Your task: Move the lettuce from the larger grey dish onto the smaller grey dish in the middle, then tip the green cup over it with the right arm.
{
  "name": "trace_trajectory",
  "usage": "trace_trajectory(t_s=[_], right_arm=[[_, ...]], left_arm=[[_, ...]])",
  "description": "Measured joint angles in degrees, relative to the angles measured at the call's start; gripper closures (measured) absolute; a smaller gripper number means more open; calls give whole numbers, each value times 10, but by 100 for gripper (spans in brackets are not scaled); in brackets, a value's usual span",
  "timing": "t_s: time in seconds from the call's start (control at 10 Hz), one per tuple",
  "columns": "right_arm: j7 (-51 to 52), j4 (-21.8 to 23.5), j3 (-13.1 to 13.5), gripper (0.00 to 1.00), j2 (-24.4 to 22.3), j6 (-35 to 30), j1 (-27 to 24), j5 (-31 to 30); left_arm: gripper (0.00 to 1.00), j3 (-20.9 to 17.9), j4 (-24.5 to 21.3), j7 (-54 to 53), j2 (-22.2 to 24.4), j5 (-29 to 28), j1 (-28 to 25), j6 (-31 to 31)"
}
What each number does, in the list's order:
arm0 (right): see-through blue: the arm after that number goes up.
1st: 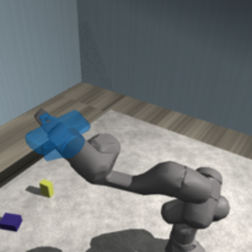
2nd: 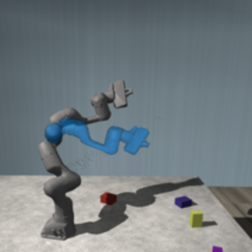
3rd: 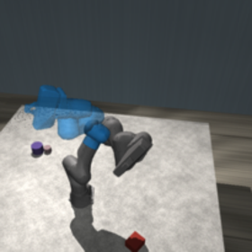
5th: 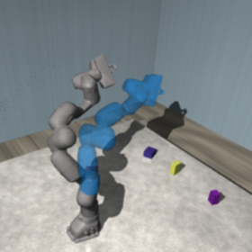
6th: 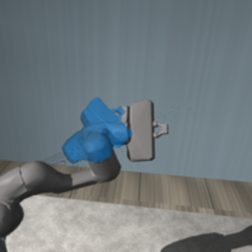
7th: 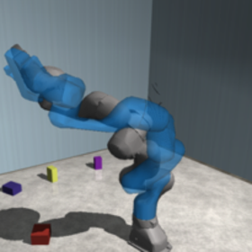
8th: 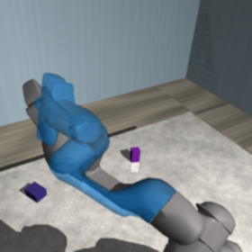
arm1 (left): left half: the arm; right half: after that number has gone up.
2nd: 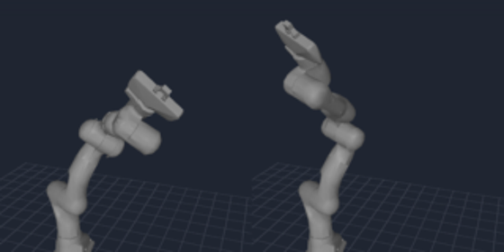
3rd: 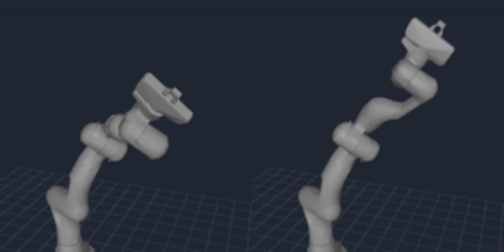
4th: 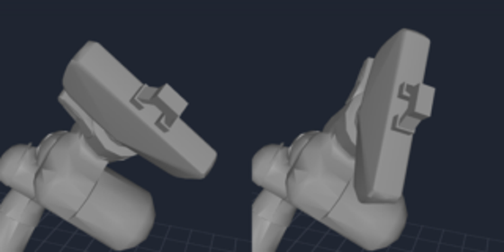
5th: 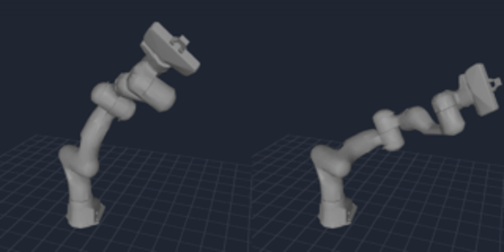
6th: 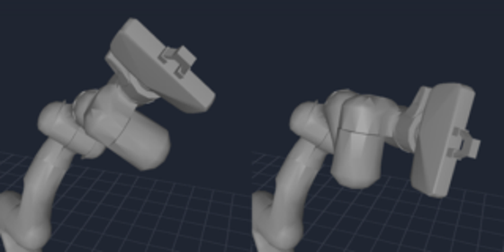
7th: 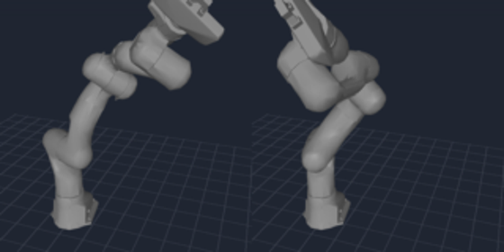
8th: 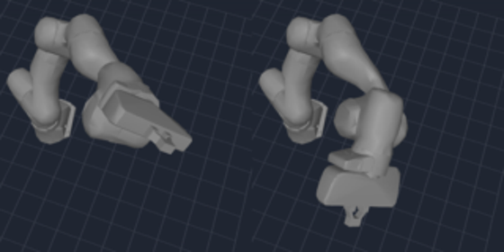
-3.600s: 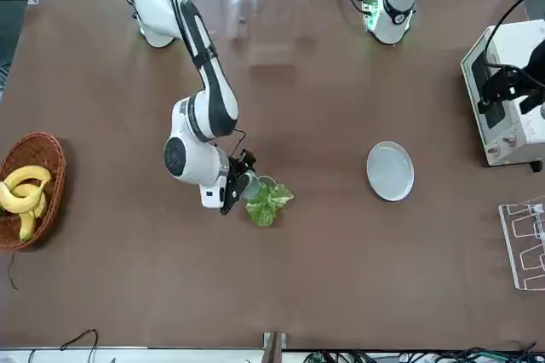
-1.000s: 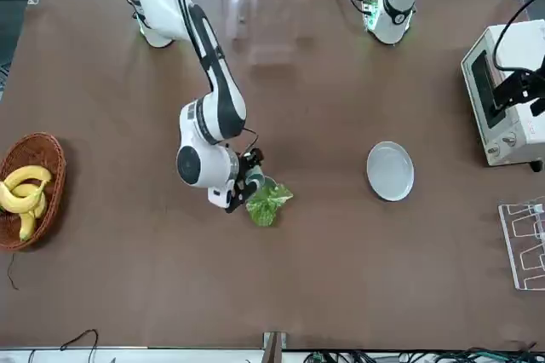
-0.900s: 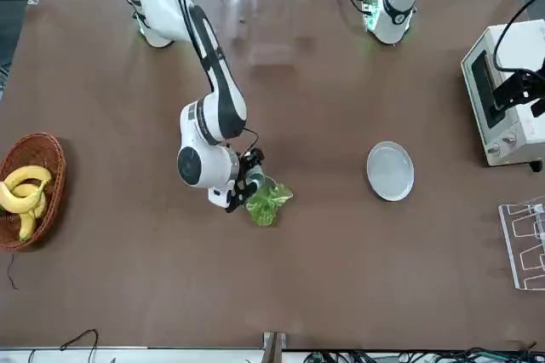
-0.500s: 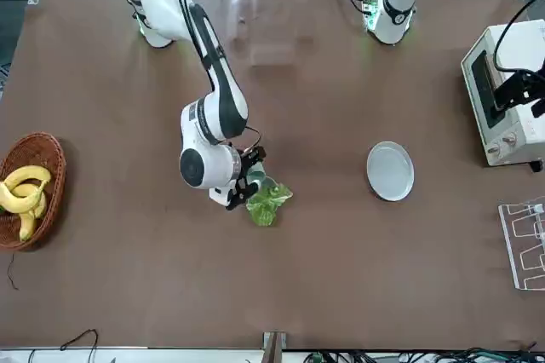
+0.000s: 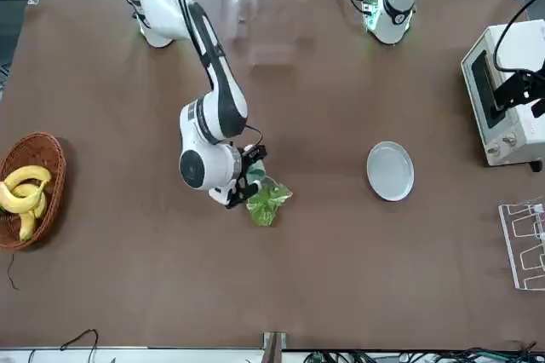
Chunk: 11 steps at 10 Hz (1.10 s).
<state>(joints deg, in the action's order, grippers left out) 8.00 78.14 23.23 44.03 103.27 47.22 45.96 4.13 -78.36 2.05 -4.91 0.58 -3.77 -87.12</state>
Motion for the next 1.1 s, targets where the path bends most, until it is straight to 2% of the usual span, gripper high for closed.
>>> trace_trajectory(t_s=[0.7, 1.1], right_arm=[[-52, -15, -9, 32, 2, -22, -12, 6], [-109, -26, -24, 32, 6, -39, -28, 11]], left_arm=[[0, -1, 0, 0, 0, 0, 0, -2], [0, -1, 0, 0, 0, 0, 0, -3]])
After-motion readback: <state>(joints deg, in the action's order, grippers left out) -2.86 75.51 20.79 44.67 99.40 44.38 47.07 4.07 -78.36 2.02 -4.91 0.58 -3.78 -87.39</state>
